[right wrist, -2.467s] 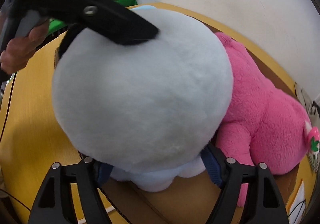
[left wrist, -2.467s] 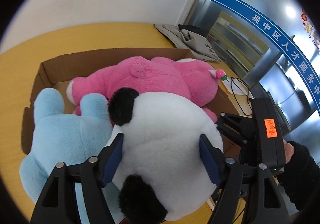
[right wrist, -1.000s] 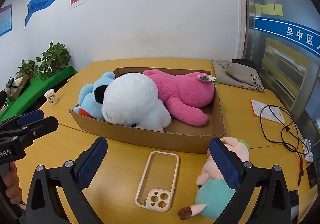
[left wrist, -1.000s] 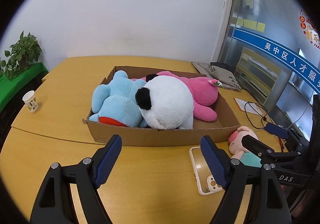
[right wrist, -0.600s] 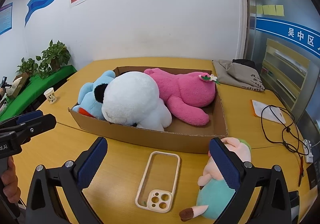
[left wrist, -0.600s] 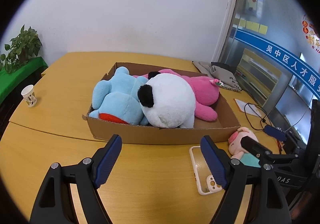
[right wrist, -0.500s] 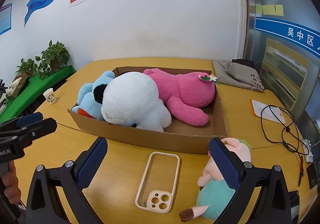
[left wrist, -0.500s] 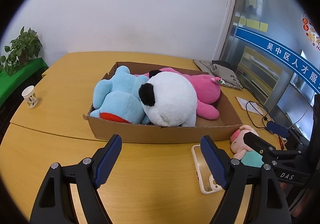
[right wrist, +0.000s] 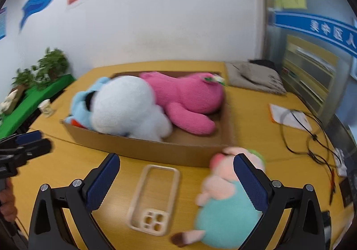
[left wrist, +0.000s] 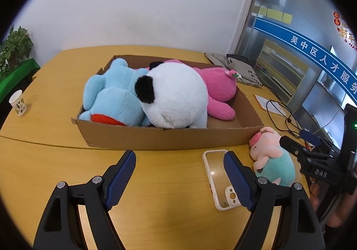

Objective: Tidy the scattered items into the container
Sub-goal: 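Move both grippers to the pig plush and close them on it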

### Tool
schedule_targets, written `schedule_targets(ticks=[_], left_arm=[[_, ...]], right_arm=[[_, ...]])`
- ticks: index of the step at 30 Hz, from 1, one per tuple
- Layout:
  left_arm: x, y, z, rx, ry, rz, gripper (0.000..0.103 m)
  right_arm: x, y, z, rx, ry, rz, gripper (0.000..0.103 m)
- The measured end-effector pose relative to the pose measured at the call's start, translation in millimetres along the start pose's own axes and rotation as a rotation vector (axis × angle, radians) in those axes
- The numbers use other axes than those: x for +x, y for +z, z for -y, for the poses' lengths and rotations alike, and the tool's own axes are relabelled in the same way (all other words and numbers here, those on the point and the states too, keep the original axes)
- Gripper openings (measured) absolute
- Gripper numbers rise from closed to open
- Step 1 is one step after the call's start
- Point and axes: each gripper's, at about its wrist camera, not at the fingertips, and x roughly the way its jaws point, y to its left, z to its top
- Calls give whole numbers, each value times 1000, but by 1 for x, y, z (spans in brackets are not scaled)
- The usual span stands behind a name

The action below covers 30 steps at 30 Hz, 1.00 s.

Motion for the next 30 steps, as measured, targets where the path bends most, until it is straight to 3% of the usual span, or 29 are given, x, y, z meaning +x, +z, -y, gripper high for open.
schedule_targets(ticks=[3, 7, 11, 12, 18, 21, 24, 27, 30], left_arm=[[7, -2, 5, 0, -13, -13, 81], [16, -6, 14, 21, -22, -43, 81], [21, -7, 19, 30, -24, -68, 81], [22, -7, 21, 38, -22, -72, 81], [34, -3, 29, 43, -63, -105, 81], [51, 2, 42, 38, -113, -161, 81], [80, 7, 70, 66, -231, -235, 81], [110, 5, 100, 138, -234, -305, 81], [130, 1, 109, 106, -277, -361, 81]], right_arm=[[20, -18, 44, 83, -50, -96, 103], [48, -47, 68, 124, -75, -224, 103], [69, -68, 76, 205, 43, -285, 102], [74, -72, 77, 237, 90, -294, 96], [62, -77, 57, 130, 100, -248, 84], [48, -87, 42, 74, 133, -243, 82], [35, -97, 24, 10, 184, -233, 81], [24, -104, 1, -67, 215, -216, 81], [16, -108, -13, -111, 239, -203, 81]])
